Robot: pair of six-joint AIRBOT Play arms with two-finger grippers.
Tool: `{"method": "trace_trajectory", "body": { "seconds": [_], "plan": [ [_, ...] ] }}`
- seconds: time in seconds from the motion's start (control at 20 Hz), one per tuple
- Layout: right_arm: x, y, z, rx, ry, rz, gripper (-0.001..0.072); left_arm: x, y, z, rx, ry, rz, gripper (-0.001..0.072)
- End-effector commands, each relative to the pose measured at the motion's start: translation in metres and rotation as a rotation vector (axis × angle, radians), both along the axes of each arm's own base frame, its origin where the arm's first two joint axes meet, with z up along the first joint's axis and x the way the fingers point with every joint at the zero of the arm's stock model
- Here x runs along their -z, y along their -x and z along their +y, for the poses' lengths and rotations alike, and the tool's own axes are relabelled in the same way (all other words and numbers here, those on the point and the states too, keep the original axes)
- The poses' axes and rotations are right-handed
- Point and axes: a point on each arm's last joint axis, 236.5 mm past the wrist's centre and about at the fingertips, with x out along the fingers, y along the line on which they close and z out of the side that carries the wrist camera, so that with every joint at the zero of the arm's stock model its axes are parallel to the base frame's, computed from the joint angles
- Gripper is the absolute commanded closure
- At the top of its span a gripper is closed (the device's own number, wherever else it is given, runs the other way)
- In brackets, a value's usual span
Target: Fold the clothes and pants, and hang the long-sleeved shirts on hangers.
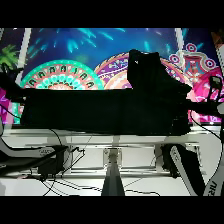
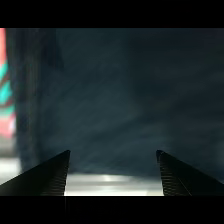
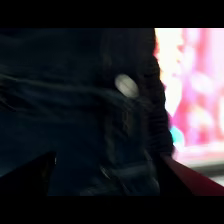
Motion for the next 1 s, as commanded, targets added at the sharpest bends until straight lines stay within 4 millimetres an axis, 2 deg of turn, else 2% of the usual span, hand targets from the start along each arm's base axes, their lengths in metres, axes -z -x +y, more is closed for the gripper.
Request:
{"method": "trace_trajectory", "body": {
  "seconds": [0.0, 0.15, 0.25, 0.4, 0.55, 0.75, 0.8, 0.9, 0.95],
  "plan": [
    [-0.002, -0.064, 0.061, -0.182, -0.063, -0.112, 0.0027, -0.030, -0.053, -0.058, 0.122, 0.061, -0.151, 0.0127],
    [0.020, -0.111, 0.134, -0.375, -0.083, -0.078, 0.0026, -0.048, -0.075, -0.098, 0.241, 0.053, -0.209, 0.0127],
    [0.036, -0.143, 0.183, -0.464, -0.092, -0.070, 0.0026, -0.050, -0.077, -0.124, 0.309, 0.059, -0.215, 0.0128],
    [0.062, -0.187, 0.235, -0.515, -0.113, -0.038, 0.0026, -0.050, -0.077, -0.149, 0.375, 0.066, -0.214, 0.0128],
    [0.079, -0.212, 0.261, -0.528, -0.131, 0.001, 0.0026, -0.049, -0.078, -0.157, 0.394, 0.068, -0.217, 0.0128],
    [0.065, -0.243, 0.288, -0.550, -0.143, -0.084, 0.0028, -0.049, -0.081, -0.156, 0.391, 0.065, -0.229, 0.0128],
    [0.066, -0.251, 0.291, -0.529, -0.147, -0.102, 0.0054, -0.049, -0.082, -0.156, 0.391, 0.063, -0.236, 0.0127],
    [0.080, -0.260, 0.284, -0.449, -0.142, -0.078, 0.0108, -0.049, -0.085, -0.156, 0.390, 0.061, -0.245, 0.0128],
    [0.086, -0.263, 0.281, -0.436, -0.130, -0.069, 0.0192, -0.049, -0.085, -0.156, 0.390, 0.061, -0.246, 0.0128]
  ]
}}
